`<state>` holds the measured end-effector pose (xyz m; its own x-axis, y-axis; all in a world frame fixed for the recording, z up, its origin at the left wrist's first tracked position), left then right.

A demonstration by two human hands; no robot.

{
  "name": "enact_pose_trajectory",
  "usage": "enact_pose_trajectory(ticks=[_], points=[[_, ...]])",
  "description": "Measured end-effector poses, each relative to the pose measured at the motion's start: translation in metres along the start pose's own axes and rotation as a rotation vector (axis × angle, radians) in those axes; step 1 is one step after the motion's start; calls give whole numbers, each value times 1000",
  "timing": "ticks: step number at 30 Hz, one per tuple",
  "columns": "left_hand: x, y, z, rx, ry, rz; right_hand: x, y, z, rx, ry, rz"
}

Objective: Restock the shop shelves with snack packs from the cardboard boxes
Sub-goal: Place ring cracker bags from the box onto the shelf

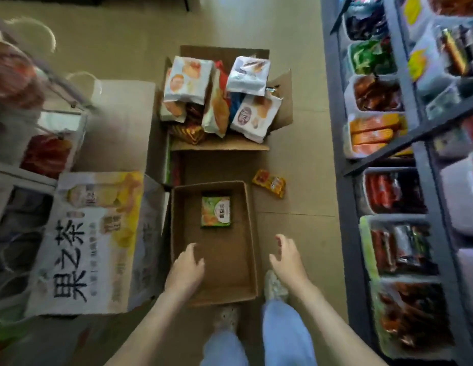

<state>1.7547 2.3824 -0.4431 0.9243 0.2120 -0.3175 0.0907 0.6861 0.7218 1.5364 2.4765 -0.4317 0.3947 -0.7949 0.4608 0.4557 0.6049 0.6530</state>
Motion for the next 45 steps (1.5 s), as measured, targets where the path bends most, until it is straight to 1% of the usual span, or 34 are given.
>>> enact_pose_trajectory(ticks=[3,6,9,10,12,16,18,20,22,25,27,30,34,36,38,41,43,45], points=[[21,-79,-45,-66,54,67,-15,-84,-62,99,47,60],[47,-156,-101,-83,131,133,-35,-165,-137,285,140,132],[79,-232,-152,-99,177,139,-54,-236,-207,374,128,112],[90,-258,-166,-121,195,141,-60,-260,-228,372,80,83],[110,-308,-189,-156,257,124,-69,-306,-263,313,-65,5],[125,-374,-220,-158,390,22,-73,-370,-314,183,-360,-147],[120,-379,-228,-204,453,65,-75,-378,-327,135,-399,-151],[113,-364,-225,-267,506,148,-76,-369,-326,140,-419,-159],[103,-334,-212,-275,510,144,-68,-341,-306,141,-411,-142],[83,-266,-178,-240,484,104,-49,-281,-257,152,-379,-123],[62,-213,-149,-219,450,78,-34,-238,-215,157,-365,-112],[25,-132,-99,-162,375,-6,4,-168,-137,104,-359,-57],[-32,-33,-21,0,246,-259,54,-71,-14,-52,-416,6],[-61,11,20,39,204,-383,74,-26,46,-123,-423,40],[-92,50,60,7,164,-526,91,20,101,-200,-412,81],[-140,104,114,-84,121,-726,106,90,173,-333,-405,136],[-173,140,142,-140,139,-896,108,138,211,-420,-421,158],[-206,178,160,-144,149,-1046,106,188,243,-502,-448,186]])
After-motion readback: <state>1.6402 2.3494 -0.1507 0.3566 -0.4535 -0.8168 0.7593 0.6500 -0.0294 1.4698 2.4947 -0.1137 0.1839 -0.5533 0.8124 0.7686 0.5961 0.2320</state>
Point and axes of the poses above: each hand's wrist, its own y-axis away from the middle knuckle, its own z-axis out of the back of the hand, x = y × z, the point moved 1 cm from there along -y, towards the middle knuckle, and after that the axes turned 3 degrees about -x, right-handed, at the moved point
